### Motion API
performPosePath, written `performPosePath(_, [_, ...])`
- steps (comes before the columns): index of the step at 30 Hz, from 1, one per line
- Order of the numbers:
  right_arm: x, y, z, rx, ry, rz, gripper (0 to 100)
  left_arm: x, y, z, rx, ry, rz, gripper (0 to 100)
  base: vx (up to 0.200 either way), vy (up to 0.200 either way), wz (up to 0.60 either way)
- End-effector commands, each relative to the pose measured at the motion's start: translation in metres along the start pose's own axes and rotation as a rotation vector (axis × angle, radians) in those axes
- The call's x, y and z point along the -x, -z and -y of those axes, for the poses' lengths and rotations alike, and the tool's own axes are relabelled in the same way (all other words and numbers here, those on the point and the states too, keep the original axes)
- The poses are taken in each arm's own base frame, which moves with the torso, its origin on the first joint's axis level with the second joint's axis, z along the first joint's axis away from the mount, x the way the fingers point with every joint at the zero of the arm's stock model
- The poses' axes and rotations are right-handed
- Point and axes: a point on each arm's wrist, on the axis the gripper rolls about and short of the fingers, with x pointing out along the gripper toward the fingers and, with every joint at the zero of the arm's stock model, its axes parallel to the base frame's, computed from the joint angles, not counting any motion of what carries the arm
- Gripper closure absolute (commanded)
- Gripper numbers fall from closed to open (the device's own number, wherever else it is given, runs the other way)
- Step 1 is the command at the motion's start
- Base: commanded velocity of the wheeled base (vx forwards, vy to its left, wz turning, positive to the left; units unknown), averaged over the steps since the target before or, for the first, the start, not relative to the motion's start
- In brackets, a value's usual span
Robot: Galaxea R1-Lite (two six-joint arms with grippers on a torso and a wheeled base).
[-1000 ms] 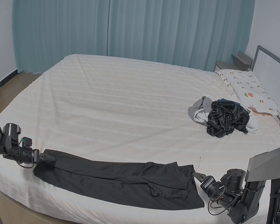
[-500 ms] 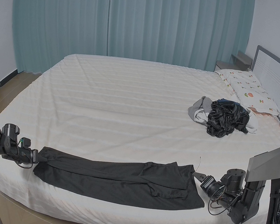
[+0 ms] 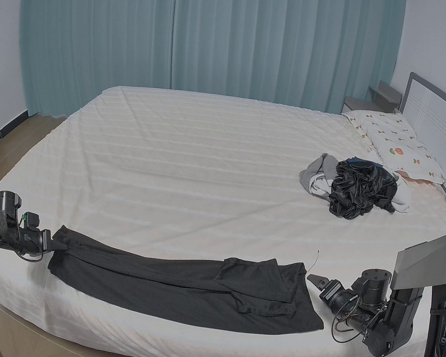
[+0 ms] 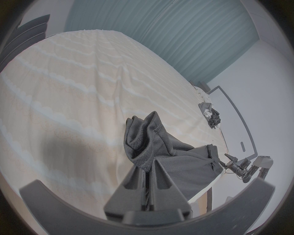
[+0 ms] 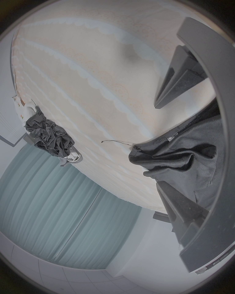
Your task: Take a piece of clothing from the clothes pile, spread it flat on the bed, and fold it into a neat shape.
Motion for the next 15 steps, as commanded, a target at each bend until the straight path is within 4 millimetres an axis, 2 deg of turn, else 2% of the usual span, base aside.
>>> performPosePath(1, [0.000, -0.001, -0.001, 0.000, -0.011, 0.009, 0, 0.012, -0.010, -0.003, -0.003, -0.014, 0.035, 100, 0.000, 0.000, 0.00])
performPosePath(8, [0.000, -0.002, -0.001, -0.002, -0.010, 0.010, 0, 0.023, -0.017, -0.011, 0.026, -0.003, 0.052, 100, 0.000, 0.000, 0.00])
performPosePath(15, [0.000, -0.002, -0.001, -0.002, -0.010, 0.010, 0, 0.019, -0.016, -0.011, 0.035, 0.002, 0.036, 100, 0.000, 0.000, 0.00])
